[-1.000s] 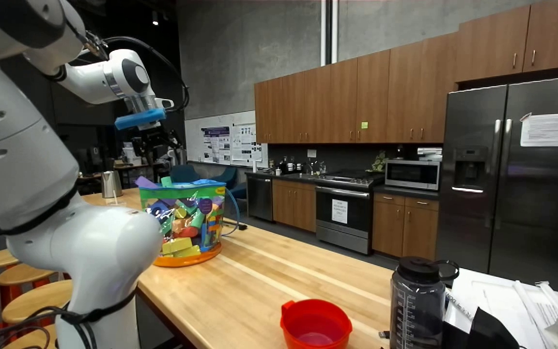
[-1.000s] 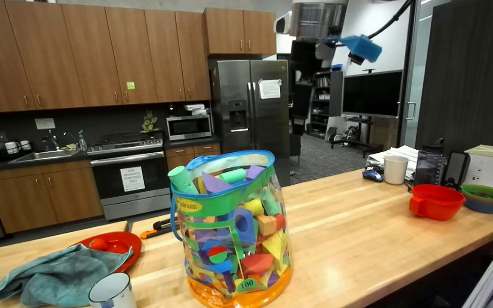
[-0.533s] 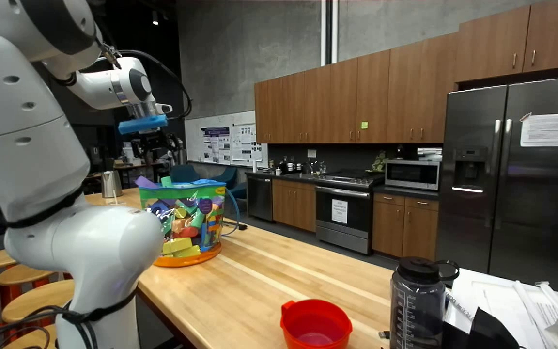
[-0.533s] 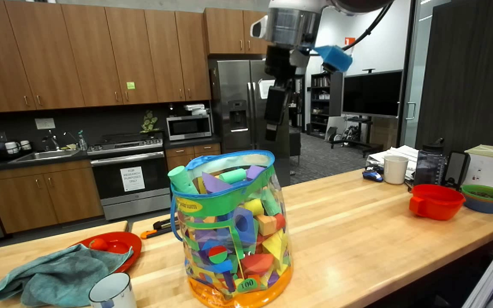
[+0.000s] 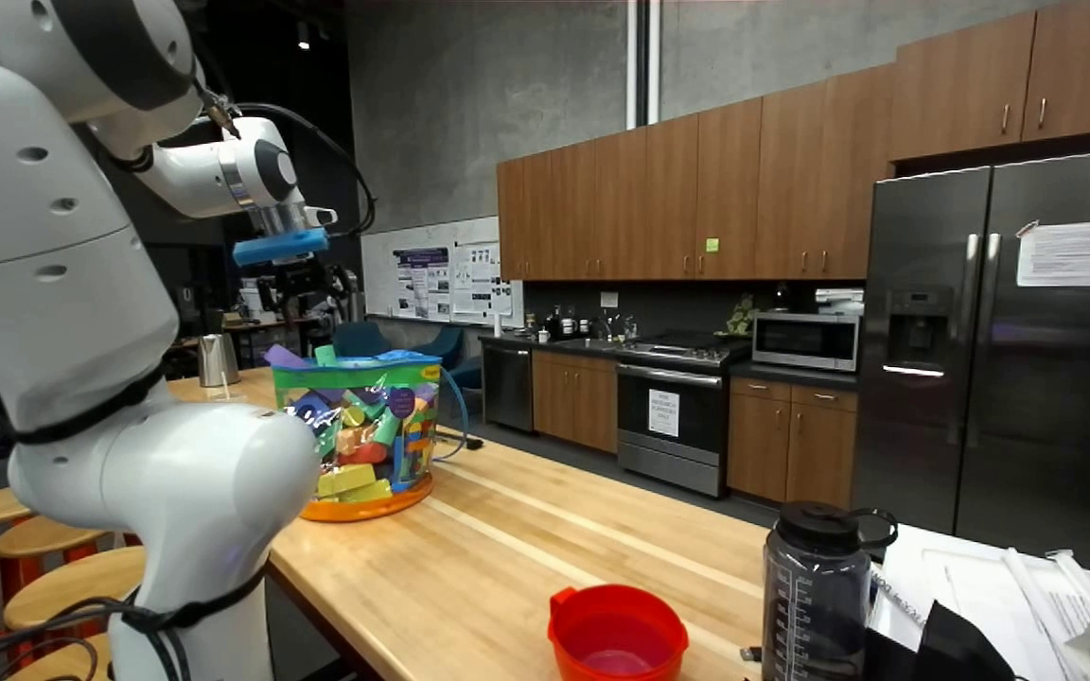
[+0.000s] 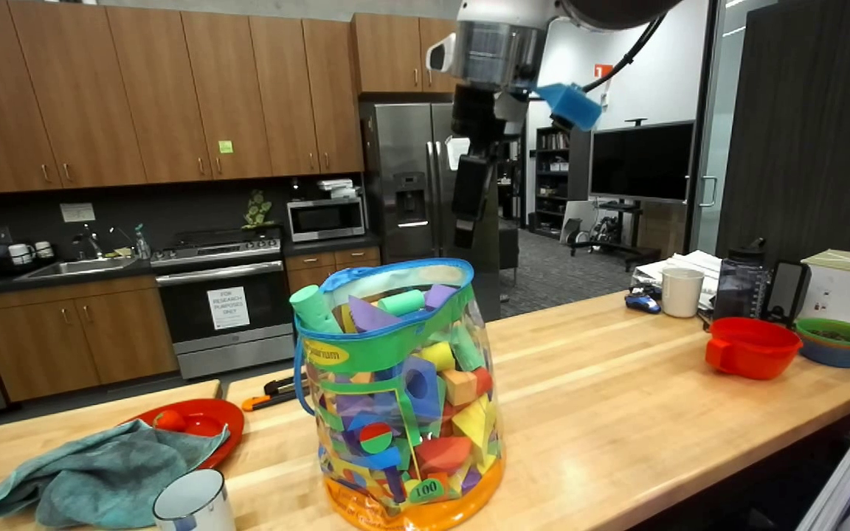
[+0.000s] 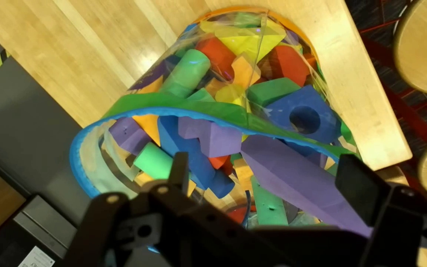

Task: Remove a purple block from the clear bag and put it on the table

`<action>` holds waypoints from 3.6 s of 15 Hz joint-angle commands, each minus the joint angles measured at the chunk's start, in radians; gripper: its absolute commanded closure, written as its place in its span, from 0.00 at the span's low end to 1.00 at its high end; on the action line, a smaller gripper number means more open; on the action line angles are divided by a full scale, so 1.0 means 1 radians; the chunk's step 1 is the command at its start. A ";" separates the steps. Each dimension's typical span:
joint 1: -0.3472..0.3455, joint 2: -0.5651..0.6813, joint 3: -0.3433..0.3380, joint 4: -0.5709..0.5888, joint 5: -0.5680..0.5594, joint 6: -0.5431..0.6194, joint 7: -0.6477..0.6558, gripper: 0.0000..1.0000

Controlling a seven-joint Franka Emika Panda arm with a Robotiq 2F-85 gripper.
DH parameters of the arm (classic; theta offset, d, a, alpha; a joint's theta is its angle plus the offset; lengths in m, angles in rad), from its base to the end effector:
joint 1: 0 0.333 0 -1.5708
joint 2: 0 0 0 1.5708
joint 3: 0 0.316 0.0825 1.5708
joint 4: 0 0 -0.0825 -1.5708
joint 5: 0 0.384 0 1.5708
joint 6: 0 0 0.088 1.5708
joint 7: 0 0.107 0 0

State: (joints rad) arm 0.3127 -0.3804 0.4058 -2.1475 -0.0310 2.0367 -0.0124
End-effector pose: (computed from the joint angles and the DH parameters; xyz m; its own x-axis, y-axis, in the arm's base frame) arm 0.3424 0.3268 0.5678 0.7084 0.6666 0.2319 0.6424 -0.7451 0.1793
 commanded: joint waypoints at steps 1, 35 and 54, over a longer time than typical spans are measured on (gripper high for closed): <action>0.009 0.027 0.004 0.005 -0.036 -0.003 0.029 0.00; -0.030 0.169 0.004 0.011 -0.288 0.039 0.223 0.00; 0.021 0.175 0.002 -0.003 -0.131 0.198 0.194 0.00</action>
State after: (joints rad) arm 0.3259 -0.1987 0.4202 -2.1478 -0.1843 2.1939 0.2004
